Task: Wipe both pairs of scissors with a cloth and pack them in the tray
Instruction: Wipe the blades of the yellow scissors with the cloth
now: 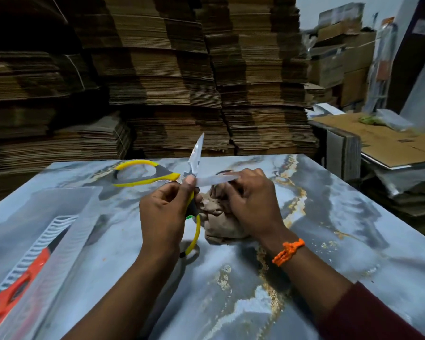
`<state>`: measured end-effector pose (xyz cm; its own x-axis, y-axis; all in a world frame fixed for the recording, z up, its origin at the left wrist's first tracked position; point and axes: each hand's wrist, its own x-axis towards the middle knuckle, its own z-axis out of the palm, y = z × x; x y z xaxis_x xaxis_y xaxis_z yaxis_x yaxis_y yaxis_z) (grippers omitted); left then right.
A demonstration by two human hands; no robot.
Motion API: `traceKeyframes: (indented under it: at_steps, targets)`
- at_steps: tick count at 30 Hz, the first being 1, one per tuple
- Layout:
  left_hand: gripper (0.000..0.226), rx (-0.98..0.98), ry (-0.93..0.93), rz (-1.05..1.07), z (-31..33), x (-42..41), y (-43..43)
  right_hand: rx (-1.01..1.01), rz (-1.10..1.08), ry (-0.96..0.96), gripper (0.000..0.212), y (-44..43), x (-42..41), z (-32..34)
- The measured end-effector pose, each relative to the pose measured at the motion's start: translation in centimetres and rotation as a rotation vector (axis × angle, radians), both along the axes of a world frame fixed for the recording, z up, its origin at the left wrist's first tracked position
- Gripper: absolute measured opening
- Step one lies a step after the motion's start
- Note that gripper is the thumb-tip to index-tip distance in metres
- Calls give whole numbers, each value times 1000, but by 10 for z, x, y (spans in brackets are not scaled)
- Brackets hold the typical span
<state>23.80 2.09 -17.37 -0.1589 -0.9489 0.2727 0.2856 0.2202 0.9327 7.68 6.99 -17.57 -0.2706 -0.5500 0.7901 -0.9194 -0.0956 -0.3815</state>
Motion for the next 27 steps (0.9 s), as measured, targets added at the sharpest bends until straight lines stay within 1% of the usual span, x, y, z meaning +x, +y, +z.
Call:
traceKeyframes:
  at_steps: [1,2,4,5,7,8,10,12,14,17,19,21,23,24,25,27]
  targets:
    - [30,3,9,2,0,-1,0,-21,18,-69,10,0,0,2]
    - [30,16,21,4,0,0,-1,-20,32,-185,12,0,-4,5]
    - [29,62,50,-14,-1,2,-4,34,71,-468,9,0,-17,9]
    - [29,88,63,-26,-1,5,-7,52,97,-566,7,3,-24,11]
    - [30,106,49,-35,-2,8,-15,34,149,-632,9,10,-30,17]
    - [30,91,17,-29,-3,9,-17,13,179,-617,11,12,-28,21]
    - [30,45,-57,-17,-3,7,-18,1,232,-526,12,16,-21,29]
    - [30,22,-92,-23,-3,4,-14,85,248,-391,8,16,-14,32]
    - [30,22,-82,-33,-2,4,-11,224,259,-295,8,15,-11,29]
    - [30,26,-63,-27,-3,6,-15,418,307,-306,8,15,-10,28]
    - [30,39,-73,-22,-6,7,-17,462,325,-339,6,17,-11,30]
    - [30,57,-79,-39,-7,6,-18,388,329,-440,6,18,-14,31]
    - [31,52,-101,-66,-6,6,-18,176,238,-468,14,20,-18,33]
    - [32,49,-117,-74,-7,5,-18,76,186,-417,16,21,-18,34]
    - [34,49,-132,-79,-8,5,-18,21,164,-342,16,21,-15,35]
    - [37,46,-150,-98,-12,4,-18,16,209,-149,13,19,1,32]
